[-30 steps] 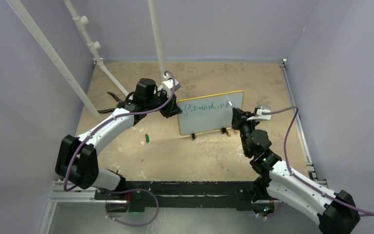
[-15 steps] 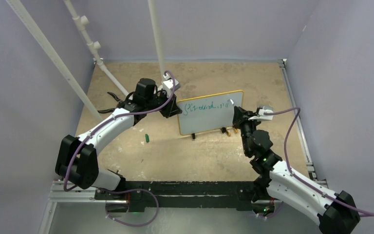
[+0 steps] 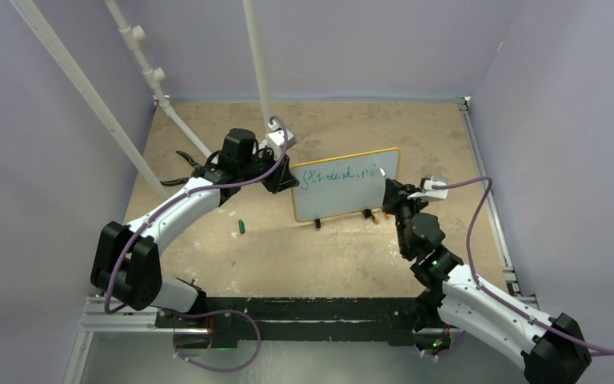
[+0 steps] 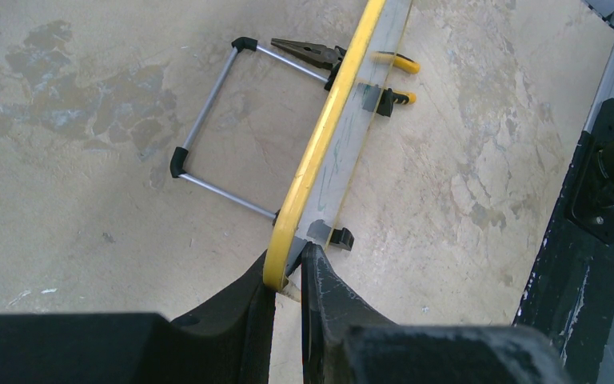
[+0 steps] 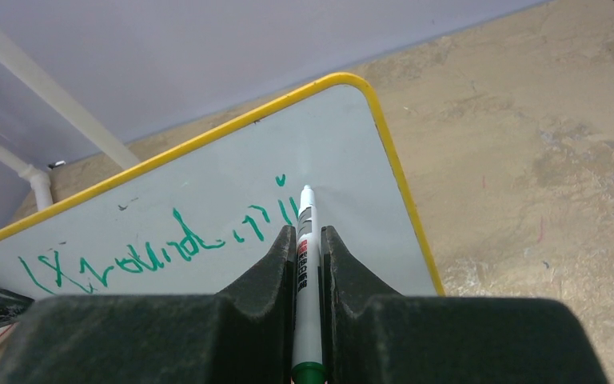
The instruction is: Write a sentence on the whiteboard
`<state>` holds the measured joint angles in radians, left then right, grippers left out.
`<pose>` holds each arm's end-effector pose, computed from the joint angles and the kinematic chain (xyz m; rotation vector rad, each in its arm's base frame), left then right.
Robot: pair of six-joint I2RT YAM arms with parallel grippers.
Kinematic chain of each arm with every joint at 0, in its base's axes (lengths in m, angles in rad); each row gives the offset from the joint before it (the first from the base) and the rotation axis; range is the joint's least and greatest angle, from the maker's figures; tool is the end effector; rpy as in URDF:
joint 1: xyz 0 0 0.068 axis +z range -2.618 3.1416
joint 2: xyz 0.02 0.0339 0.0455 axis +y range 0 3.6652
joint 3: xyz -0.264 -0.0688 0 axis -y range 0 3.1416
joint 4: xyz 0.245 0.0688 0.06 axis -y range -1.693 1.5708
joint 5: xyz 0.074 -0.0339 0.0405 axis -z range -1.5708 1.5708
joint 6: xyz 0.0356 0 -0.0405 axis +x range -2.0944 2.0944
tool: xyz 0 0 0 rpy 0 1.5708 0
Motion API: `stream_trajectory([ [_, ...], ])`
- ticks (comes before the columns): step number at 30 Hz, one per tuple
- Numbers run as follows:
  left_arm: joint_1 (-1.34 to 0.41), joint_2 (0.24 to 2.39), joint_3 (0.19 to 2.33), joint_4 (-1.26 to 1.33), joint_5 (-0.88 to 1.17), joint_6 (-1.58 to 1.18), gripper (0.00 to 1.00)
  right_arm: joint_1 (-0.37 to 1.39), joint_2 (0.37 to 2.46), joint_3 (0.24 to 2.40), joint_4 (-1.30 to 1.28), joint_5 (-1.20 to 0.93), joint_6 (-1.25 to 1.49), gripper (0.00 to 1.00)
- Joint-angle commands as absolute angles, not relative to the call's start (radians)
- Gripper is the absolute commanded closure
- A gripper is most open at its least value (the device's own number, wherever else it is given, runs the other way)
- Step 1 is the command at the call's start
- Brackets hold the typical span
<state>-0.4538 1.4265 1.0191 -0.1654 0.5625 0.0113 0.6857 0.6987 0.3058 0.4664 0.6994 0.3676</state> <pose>0.2777 -0.1566 0.2763 0.8207 2.0037 -0.8587 0.1446 0.0887 0.2524 0.3249 1.4880 0.3200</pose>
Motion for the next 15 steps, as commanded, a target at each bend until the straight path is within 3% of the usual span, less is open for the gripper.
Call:
stream_trajectory([
  [1,-0.437,1.439,1.049,-0.186,0.481,0.058,1.0,0.681,0.713,0.301,0.488,0.735,0.38,1.0],
  [15,-0.437,1.44,1.05,-0.186,0.483,0.059,1.0,0.674,0.75,0.318,0.56,0.717,0.326,1.0],
])
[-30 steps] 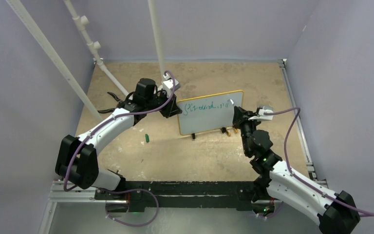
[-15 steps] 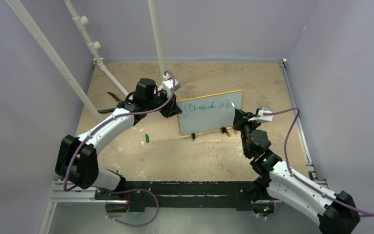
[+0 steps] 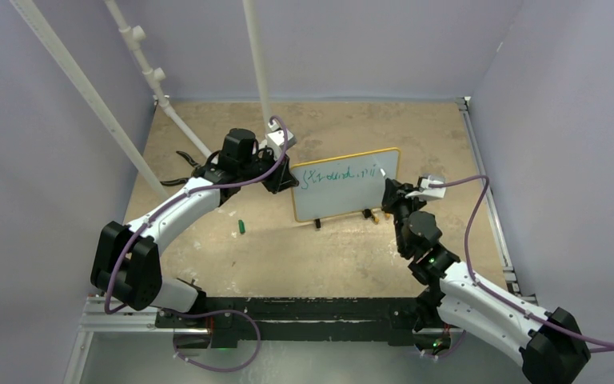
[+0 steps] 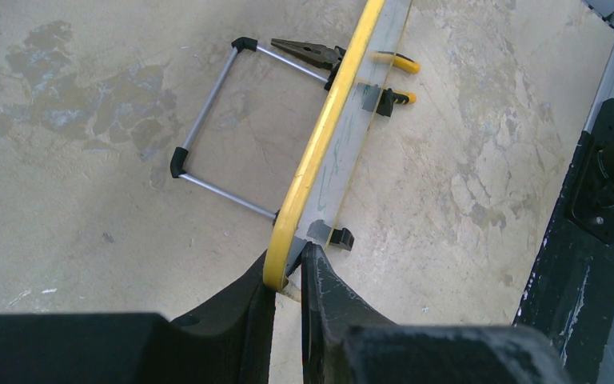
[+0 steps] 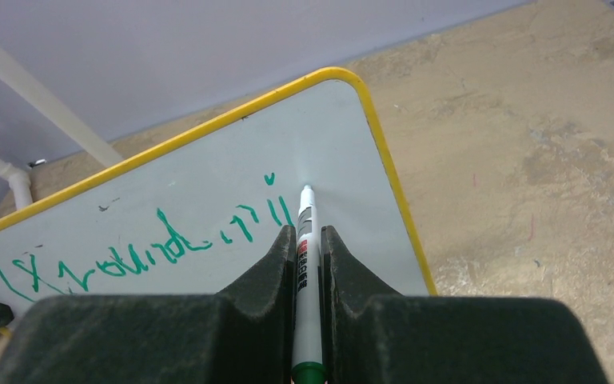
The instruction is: Write a sentence on the whiteboard
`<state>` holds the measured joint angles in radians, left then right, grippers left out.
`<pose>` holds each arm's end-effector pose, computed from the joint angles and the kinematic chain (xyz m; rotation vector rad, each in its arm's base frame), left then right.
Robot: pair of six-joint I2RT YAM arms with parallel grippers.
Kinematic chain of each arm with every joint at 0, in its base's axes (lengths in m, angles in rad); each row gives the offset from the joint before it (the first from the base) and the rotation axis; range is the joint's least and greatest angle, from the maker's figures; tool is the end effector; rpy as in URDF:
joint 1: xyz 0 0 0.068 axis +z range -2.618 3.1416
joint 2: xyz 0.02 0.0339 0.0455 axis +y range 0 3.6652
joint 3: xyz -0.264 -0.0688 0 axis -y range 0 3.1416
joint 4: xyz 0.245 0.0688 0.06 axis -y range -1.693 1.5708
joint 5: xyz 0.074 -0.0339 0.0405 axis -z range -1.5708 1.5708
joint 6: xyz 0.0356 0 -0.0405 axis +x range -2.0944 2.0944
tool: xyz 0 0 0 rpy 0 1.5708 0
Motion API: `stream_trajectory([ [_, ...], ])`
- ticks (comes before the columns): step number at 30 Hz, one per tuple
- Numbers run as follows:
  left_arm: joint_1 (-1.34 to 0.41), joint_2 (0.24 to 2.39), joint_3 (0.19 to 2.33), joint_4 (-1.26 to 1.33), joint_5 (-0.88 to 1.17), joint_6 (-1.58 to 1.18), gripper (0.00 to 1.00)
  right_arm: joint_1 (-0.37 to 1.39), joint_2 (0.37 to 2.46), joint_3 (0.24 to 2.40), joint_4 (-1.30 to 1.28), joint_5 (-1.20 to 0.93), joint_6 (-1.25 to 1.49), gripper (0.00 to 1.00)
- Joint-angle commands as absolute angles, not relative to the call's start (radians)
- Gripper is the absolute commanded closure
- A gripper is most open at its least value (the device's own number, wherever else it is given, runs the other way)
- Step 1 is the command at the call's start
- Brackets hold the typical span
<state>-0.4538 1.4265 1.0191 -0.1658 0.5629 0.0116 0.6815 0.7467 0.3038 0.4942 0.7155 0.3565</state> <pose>0.2777 -0.1566 0.2763 0.8212 2.0039 -0.8590 0.1499 0.0915 0.2472 0.3244 1.5042 0.2828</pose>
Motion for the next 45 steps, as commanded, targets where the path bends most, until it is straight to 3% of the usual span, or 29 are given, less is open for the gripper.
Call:
stream_trajectory([
  [1,-0.437,1.44,1.049,-0.186,0.482,0.06,1.0,0.675,0.749,0.318,0.565,0.708,0.321,1.0],
  [10,-0.437,1.439,1.051,-0.186,0.484,0.06,1.0,0.674,0.76,0.313,0.529,0.634,0.333,1.0],
  [27,-0.437,1.437,1.051,-0.187,0.484,0.06,1.0,0.674,0.784,0.317,0.437,0.706,0.41,1.0],
  [45,-0.437,1.436,1.052,-0.186,0.486,0.06,1.0,0.674,0.8,0.408,0.589,0.75,0.258,1.0],
])
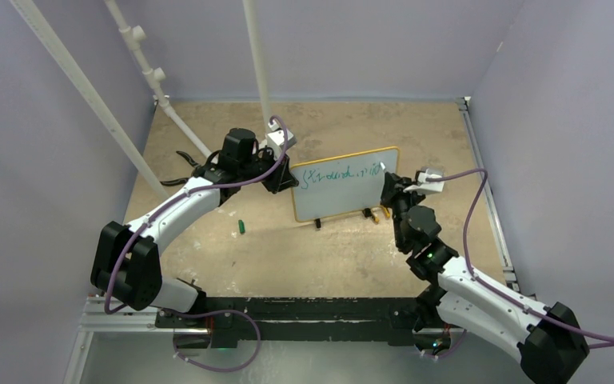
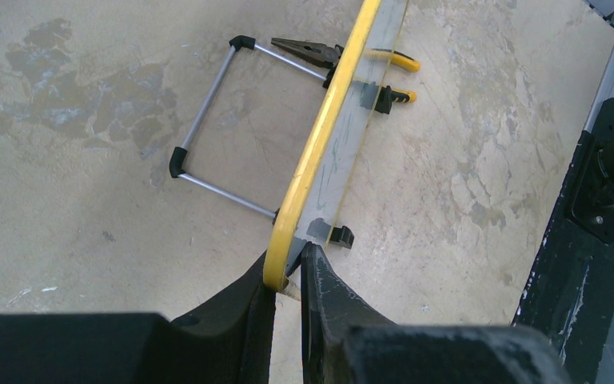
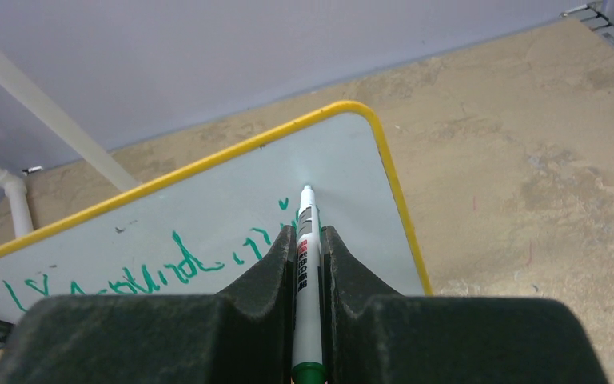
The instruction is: Write a sentence on the whiteboard
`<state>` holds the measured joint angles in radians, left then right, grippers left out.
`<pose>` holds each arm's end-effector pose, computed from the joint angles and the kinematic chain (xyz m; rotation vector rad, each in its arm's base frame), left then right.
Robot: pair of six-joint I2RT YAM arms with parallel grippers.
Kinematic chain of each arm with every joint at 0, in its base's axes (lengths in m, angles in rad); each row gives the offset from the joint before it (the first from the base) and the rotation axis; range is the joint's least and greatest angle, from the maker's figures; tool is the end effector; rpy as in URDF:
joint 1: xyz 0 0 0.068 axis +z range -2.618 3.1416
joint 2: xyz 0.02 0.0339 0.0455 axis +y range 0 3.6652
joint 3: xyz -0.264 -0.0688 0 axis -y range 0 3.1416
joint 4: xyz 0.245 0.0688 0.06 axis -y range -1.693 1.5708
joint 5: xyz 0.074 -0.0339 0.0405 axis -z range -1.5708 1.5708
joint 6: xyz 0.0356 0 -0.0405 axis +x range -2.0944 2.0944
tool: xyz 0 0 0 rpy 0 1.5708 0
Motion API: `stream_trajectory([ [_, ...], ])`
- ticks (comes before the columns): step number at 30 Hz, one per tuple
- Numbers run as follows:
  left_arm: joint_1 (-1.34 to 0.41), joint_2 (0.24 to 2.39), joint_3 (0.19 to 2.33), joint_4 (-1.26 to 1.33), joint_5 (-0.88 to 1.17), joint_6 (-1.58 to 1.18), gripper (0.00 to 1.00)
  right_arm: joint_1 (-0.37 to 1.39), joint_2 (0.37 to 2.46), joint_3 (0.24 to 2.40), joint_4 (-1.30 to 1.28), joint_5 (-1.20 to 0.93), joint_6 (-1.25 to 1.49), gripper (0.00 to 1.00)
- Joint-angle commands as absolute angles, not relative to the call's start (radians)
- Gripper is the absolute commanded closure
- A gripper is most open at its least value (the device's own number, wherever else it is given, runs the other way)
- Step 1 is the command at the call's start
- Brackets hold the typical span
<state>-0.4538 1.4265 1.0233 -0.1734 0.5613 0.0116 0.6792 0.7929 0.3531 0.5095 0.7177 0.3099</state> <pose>0.2777 -0.1565 0.2770 0.8203 2.0079 -0.8576 0.1567 0.0964 0.2586 0.2993 1.4939 0.2527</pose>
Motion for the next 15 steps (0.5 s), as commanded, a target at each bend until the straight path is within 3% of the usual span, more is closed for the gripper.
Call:
stream_trajectory([
  [1,-0.437,1.436,1.051,-0.186,0.487,0.06,1.0,0.674,0.801,0.412,0.595,0.75,0.252,1.0],
  [15,-0.437,1.43,1.052,-0.185,0.488,0.058,1.0,0.673,0.791,0.376,0.51,0.732,0.337,1.0],
])
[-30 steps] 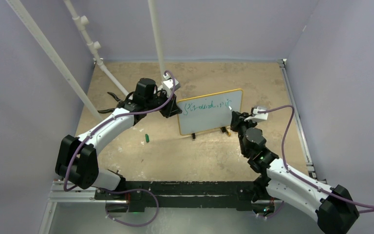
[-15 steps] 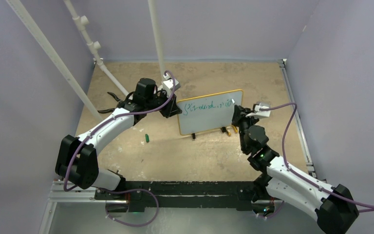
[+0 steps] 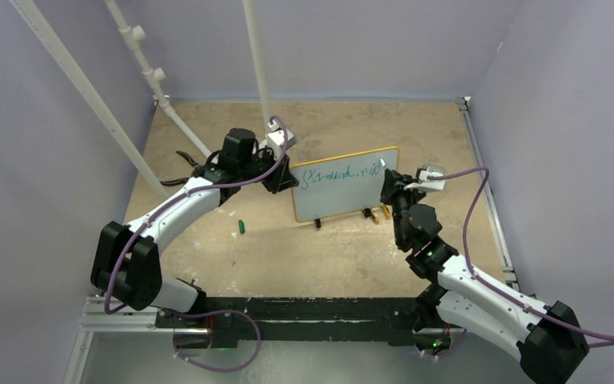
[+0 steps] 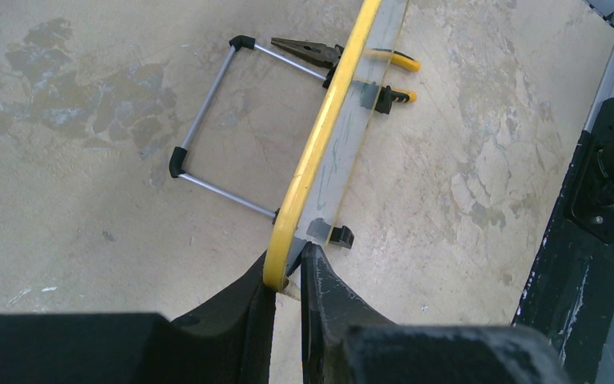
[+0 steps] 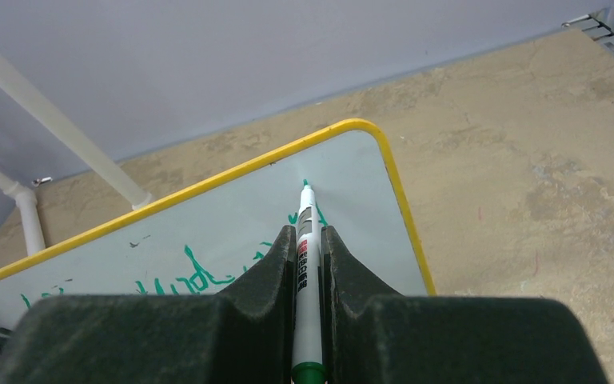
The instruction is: Write a sentence on the whiteboard
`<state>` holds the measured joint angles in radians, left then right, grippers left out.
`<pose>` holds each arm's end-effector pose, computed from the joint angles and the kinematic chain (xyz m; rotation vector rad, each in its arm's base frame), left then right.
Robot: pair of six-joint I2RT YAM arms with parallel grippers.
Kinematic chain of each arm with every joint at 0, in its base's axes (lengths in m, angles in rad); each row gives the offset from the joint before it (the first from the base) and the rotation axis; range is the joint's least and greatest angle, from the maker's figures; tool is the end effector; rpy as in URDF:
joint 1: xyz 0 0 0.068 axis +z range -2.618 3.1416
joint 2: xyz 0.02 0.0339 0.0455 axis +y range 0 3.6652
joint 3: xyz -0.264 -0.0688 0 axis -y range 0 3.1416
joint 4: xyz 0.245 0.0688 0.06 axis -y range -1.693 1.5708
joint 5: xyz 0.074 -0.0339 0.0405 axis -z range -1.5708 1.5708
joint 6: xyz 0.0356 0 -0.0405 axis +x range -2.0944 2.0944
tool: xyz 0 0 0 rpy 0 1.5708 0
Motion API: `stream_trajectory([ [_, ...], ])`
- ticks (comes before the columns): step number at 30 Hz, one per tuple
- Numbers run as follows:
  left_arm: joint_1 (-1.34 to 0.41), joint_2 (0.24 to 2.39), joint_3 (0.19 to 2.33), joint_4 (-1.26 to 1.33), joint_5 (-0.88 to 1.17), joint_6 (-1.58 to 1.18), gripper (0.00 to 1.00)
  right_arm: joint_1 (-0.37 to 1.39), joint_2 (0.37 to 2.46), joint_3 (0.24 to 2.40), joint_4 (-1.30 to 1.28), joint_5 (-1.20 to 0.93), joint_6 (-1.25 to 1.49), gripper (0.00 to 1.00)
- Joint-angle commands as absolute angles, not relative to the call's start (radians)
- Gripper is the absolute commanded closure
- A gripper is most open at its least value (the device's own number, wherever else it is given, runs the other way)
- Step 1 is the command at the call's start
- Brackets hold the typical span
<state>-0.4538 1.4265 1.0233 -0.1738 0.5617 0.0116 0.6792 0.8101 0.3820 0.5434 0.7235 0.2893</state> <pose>0.2777 -0.1565 0.2770 0.8205 2.0082 -0.8581 0.1594 0.0984 0.2692 0.3058 1.4580 0.2573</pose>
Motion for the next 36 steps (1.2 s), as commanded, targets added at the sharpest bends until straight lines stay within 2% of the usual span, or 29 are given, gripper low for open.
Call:
stream_trajectory([
  [1,-0.437,1.429,1.051,-0.184,0.488,0.058,1.0,0.673,0.789,0.37,0.499,0.73,0.35,1.0],
  [16,-0.437,1.428,1.05,-0.184,0.487,0.058,1.0,0.673,0.776,0.342,0.399,0.787,0.432,1.0],
  [24,-0.437,1.427,1.05,-0.184,0.485,0.057,1.0,0.673,0.662,0.324,0.405,0.765,0.419,1.0],
  [36,-0.437,1.425,1.048,-0.186,0.485,0.058,1.0,0.663,0.728,0.333,0.453,0.775,0.396,1.0],
])
